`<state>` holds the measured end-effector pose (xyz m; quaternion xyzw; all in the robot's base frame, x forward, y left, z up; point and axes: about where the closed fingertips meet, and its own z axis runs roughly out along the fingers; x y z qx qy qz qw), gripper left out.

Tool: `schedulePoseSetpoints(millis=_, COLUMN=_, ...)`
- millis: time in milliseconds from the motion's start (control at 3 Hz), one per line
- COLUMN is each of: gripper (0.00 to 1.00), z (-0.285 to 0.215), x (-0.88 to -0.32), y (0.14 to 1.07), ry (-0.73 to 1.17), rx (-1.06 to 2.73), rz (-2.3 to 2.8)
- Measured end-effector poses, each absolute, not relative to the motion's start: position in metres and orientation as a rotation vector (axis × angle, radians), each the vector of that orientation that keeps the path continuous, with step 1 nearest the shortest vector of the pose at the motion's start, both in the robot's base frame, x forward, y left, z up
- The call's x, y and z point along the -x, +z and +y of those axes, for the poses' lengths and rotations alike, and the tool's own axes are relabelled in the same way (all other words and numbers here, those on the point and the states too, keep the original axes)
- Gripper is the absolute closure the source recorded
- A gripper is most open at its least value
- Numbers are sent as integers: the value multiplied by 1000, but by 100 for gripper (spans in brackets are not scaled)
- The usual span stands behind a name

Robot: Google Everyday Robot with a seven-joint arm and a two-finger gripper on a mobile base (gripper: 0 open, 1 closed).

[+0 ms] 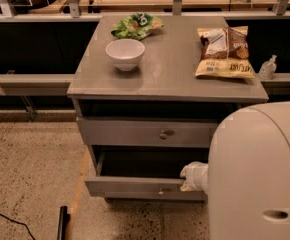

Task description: Close middle drawer

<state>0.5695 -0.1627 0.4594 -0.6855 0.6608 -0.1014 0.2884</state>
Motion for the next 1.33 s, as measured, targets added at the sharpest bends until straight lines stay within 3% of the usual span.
schedulePoseSetpoints(millis=667, gripper=100, z=-163, x=-569, y=459, ry=-271, rx=1830, rz=1764)
schedulePoseSetpoints(millis=1333, gripper=60, z=-163, x=-569, y=459, ry=-271, rx=1830, rz=1764)
